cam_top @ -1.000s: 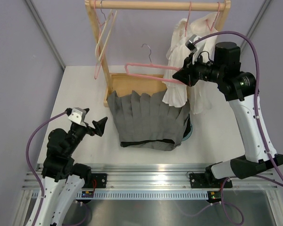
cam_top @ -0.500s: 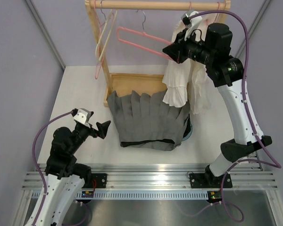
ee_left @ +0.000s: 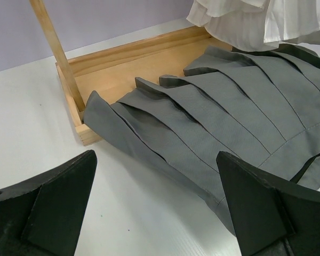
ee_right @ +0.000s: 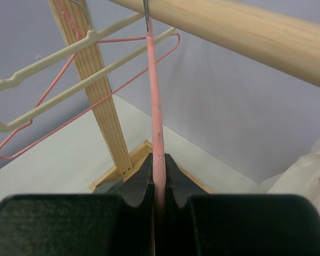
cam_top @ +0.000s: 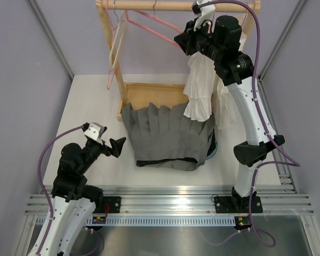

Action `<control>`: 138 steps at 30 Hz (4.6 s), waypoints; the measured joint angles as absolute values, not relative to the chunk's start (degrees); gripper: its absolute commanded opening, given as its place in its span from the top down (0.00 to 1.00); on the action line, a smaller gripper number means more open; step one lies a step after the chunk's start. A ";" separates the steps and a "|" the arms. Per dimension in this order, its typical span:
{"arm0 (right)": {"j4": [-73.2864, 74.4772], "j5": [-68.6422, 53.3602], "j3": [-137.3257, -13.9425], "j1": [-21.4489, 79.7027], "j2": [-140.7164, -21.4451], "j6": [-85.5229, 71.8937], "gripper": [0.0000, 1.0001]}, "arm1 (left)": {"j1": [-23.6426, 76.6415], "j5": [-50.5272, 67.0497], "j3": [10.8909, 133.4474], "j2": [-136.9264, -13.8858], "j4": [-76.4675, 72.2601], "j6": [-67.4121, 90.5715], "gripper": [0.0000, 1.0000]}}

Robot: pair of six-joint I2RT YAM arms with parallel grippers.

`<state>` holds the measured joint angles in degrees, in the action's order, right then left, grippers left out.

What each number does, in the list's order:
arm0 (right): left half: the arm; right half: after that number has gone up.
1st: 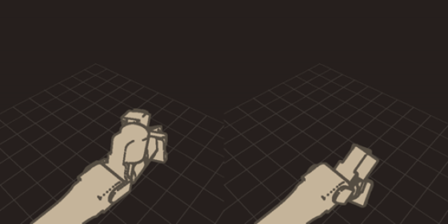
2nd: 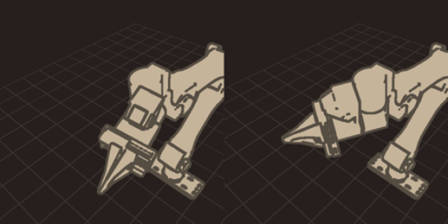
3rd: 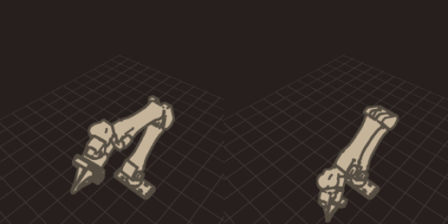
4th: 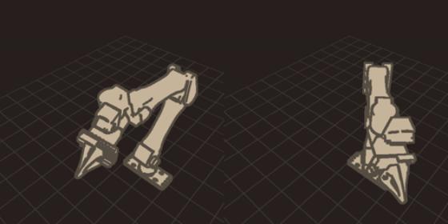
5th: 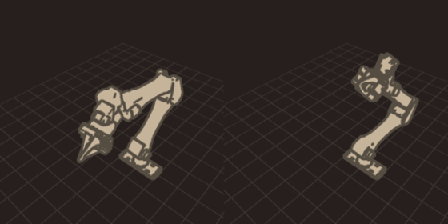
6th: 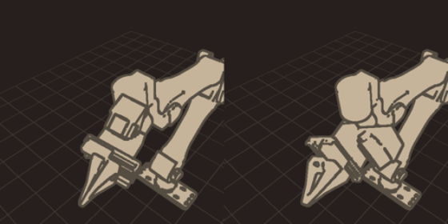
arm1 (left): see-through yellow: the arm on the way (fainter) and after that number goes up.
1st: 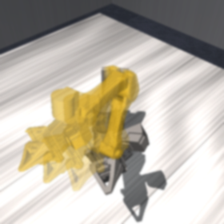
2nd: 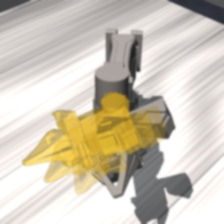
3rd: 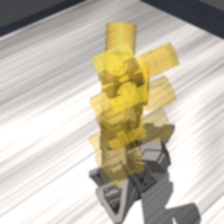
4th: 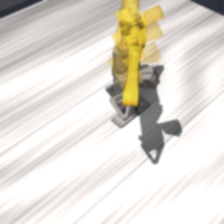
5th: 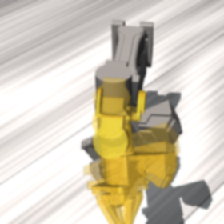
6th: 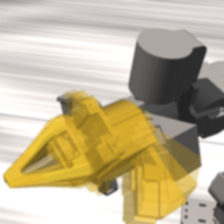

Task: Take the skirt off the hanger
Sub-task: Place the hanger at the clothesline, then pick up the skirt from the center of the board, then place the skirt in the bin.

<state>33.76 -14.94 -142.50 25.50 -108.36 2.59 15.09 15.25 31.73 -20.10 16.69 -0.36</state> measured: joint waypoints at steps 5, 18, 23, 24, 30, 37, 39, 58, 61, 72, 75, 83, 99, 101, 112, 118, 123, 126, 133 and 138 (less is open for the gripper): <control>32.95 -12.34 -143.37 29.23 -110.48 2.79 1.00 | 15.09 15.25 31.73 -20.60 16.71 -0.36 0.01; 29.34 -4.99 -135.74 34.72 -110.30 2.76 0.79 | 15.09 16.14 31.73 -20.84 16.64 -0.36 0.01; 28.62 -5.32 -131.72 37.39 -109.10 4.03 0.47 | 15.09 16.80 31.73 -20.84 16.62 -0.36 0.01; 28.69 -5.61 -131.22 37.67 -108.88 4.43 0.40 | 15.09 17.23 31.68 -20.84 16.53 -0.36 0.01; 30.52 -7.55 -123.44 37.76 -101.54 12.91 0.01 | 15.09 21.58 30.83 -21.65 14.72 0.99 0.01; 39.27 -20.88 -108.99 35.46 -82.41 30.41 0.00 | 15.09 25.17 31.00 -30.44 12.47 5.98 0.01; 44.36 -28.21 -104.88 34.37 -77.78 37.10 0.00 | 15.09 25.61 31.46 -33.43 12.78 7.07 0.01; 34.20 -4.91 -76.05 45.01 -89.52 31.77 0.00 | 15.09 17.47 33.74 -31.59 19.99 6.13 0.01; 32.34 -2.04 -75.33 45.89 -91.42 30.22 0.01 | 15.09 17.04 33.74 -31.59 20.12 6.00 0.01; 36.03 -2.33 -78.19 45.74 -98.28 27.46 0.77 | 15.11 16.73 33.74 -30.52 20.10 5.87 0.01; 39.46 -4.56 -82.35 45.50 -98.50 27.09 0.95 | 15.09 16.69 33.74 -30.41 20.10 5.87 0.01; 48.16 -13.50 -93.54 40.56 -94.52 28.73 1.00 | 15.11 16.69 33.74 -30.44 20.10 5.87 0.01; 55.00 -31.90 -120.57 32.03 -84.34 27.70 1.00 | 15.11 16.73 33.74 -28.36 19.99 5.85 0.01; 53.76 -34.20 -123.85 30.11 -84.29 25.69 1.00 | 15.11 16.67 33.74 -27.40 19.84 5.85 0.01; 44.84 -44.51 -130.17 26.85 -84.64 11.64 1.00 | 15.11 14.50 33.71 -25.58 19.64 5.69 0.01; 41.74 -47.55 -133.67 24.84 -85.93 6.15 1.00 | 15.11 14.15 33.71 -25.58 19.64 5.39 0.01; 39.33 -49.50 -134.80 23.86 -85.49 2.98 1.00 | 15.11 14.02 33.71 -25.58 19.64 4.97 0.01; 38.19 -50.74 -134.80 23.18 -84.97 0.99 1.00 | 15.11 13.98 33.71 -25.58 19.64 4.91 0.01; 34.76 -53.71 -131.57 21.02 -81.69 -3.77 1.00 | 15.11 13.56 33.71 -25.50 19.64 4.78 0.01; 28.32 -56.27 -115.48 20.56 -73.63 -7.64 1.00 | 15.11 13.41 33.71 -24.99 19.62 4.75 0.01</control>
